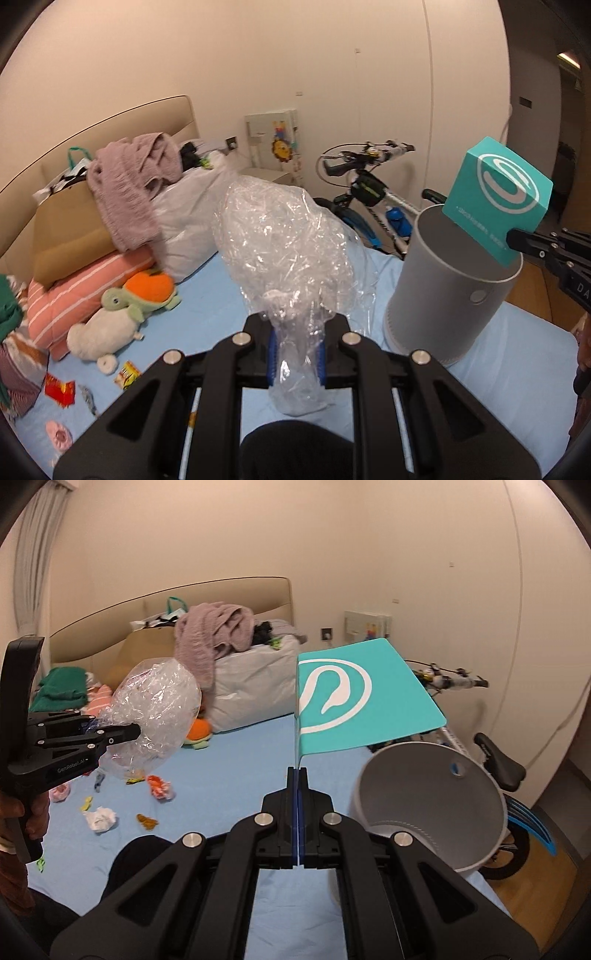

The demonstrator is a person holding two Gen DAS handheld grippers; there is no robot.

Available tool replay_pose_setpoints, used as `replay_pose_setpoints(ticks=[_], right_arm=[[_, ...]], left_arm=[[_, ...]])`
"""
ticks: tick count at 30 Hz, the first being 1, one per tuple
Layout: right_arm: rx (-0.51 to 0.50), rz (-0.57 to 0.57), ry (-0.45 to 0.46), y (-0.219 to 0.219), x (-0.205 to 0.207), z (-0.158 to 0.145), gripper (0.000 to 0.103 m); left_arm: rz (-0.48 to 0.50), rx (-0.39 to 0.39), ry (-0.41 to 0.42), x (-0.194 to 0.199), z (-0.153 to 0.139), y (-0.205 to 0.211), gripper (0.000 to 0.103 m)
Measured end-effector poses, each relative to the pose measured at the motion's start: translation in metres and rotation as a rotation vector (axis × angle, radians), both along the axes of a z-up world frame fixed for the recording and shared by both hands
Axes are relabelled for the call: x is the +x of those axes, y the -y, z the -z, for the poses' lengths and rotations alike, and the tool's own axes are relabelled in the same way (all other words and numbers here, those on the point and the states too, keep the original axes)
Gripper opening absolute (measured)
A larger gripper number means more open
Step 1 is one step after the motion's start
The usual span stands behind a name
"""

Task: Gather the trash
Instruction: 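Carry the plastic bag and teal card with both tools over the grey bin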

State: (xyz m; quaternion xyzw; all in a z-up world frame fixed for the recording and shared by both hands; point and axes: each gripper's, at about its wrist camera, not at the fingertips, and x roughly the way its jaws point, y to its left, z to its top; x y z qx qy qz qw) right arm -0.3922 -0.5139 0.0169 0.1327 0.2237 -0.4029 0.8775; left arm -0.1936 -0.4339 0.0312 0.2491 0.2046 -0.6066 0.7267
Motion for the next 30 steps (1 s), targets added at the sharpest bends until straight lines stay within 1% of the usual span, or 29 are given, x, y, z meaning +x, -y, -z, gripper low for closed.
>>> replay_pose_setpoints(ticks=[2, 4, 8, 12, 14, 17, 21, 24, 27, 28, 29, 30], right_arm=[[-0.008, 0.050, -0.010, 0.009, -0.018, -0.003, 0.000], [-0.014, 0.099, -0.023, 0.021, -0.037, -0.006, 0.000], [-0.005, 0.162, -0.040, 0.041, -0.064, -0.009, 0.000], [0.017, 0.202, -0.062, 0.056, -0.074, -0.004, 0.000], [0.027, 0.217, -0.070, 0.065, -0.077, -0.001, 0.000], [0.053, 0.243, -0.076, 0.076, -0.084, 0.007, 0.000], [0.084, 0.261, -0.083, 0.087, -0.088, 0.015, 0.000], [0.102, 0.271, -0.094, 0.094, -0.089, 0.020, 0.000], [0.121, 0.279, -0.090, 0.100, -0.089, 0.024, 0.000], [0.130, 0.281, -0.089, 0.101, -0.087, 0.025, 0.001], [0.136, 0.278, -0.093, 0.102, -0.086, 0.027, 0.001], [0.136, 0.281, -0.102, 0.103, -0.084, 0.028, 0.004]], left_arm=[[0.064, -0.002, -0.003, -0.021, -0.003, 0.025, 0.016], [0.116, 0.000, -0.011, -0.033, -0.005, 0.049, 0.016], [0.221, 0.005, -0.037, -0.063, -0.011, 0.091, 0.016], [0.305, 0.017, -0.054, -0.087, -0.010, 0.125, 0.016], [0.342, 0.038, -0.064, -0.093, -0.002, 0.143, 0.016], [0.379, 0.071, -0.067, -0.107, 0.010, 0.161, 0.016], [0.415, 0.105, -0.054, -0.114, 0.027, 0.181, 0.017], [0.434, 0.126, -0.066, -0.112, 0.036, 0.189, 0.017], [0.457, 0.147, -0.072, -0.119, 0.043, 0.198, 0.020], [0.462, 0.159, -0.074, -0.120, 0.045, 0.199, 0.026], [0.462, 0.170, -0.076, -0.120, 0.049, 0.202, 0.042], [0.458, 0.171, -0.074, -0.119, 0.050, 0.204, 0.053]])
